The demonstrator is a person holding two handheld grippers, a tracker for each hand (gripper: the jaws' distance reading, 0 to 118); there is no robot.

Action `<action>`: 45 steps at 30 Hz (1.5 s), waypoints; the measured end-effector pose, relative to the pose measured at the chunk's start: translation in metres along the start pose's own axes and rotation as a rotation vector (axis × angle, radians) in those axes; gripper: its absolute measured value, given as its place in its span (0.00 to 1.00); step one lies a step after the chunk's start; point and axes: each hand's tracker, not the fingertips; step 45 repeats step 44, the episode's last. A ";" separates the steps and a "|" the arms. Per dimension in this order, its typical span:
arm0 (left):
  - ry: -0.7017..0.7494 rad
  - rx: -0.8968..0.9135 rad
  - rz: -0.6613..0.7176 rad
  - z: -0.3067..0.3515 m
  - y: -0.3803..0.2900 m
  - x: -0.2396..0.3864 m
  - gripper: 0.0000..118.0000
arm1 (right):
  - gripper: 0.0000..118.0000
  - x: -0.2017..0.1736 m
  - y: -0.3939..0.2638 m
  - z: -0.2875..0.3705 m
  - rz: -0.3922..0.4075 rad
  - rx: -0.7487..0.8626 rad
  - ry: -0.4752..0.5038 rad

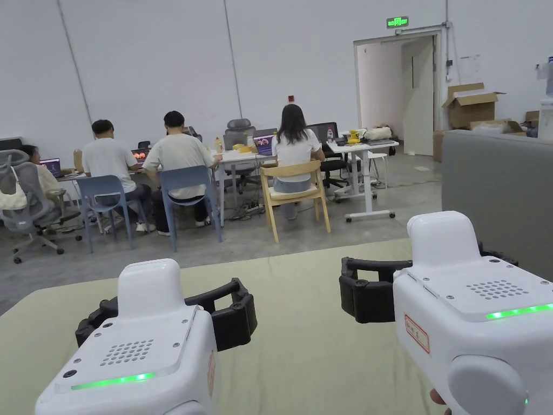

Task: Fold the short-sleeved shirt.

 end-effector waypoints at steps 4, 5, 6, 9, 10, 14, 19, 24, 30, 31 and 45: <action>-0.003 -0.001 0.007 0.000 0.000 0.000 1.00 | 1.00 -0.001 0.000 0.000 0.010 -0.003 0.001; -0.004 -0.005 0.010 0.000 -0.001 -0.001 1.00 | 1.00 -0.001 0.000 0.000 0.011 -0.002 0.000; -0.003 -0.007 0.013 0.000 -0.001 -0.001 1.00 | 1.00 -0.002 0.000 0.001 0.011 -0.002 0.000; -0.002 -0.014 0.013 -0.001 -0.002 -0.001 1.00 | 1.00 -0.002 -0.001 0.001 0.009 -0.003 0.006; -0.002 -0.015 0.012 -0.001 -0.002 -0.001 1.00 | 1.00 -0.002 -0.001 0.001 0.011 -0.003 0.007; 0.002 -0.009 0.010 0.000 -0.001 -0.002 1.00 | 1.00 -0.002 -0.001 0.001 0.011 0.000 0.005; 0.004 -0.005 0.008 0.001 0.000 -0.002 1.00 | 1.00 0.000 0.000 0.003 -0.004 0.015 0.003; 0.000 0.000 0.013 0.001 0.000 -0.002 1.00 | 1.00 0.000 -0.001 0.001 -0.004 0.014 -0.005; -0.008 -0.020 0.035 -0.002 -0.003 -0.004 1.00 | 1.00 -0.001 -0.005 0.001 0.014 0.008 -0.008; -0.006 -0.019 0.032 -0.002 -0.003 -0.004 1.00 | 1.00 -0.001 -0.005 0.001 0.008 0.008 0.003; -0.010 -0.022 0.025 -0.003 -0.002 -0.003 1.00 | 1.00 -0.007 -0.006 -0.002 0.034 -0.002 -0.057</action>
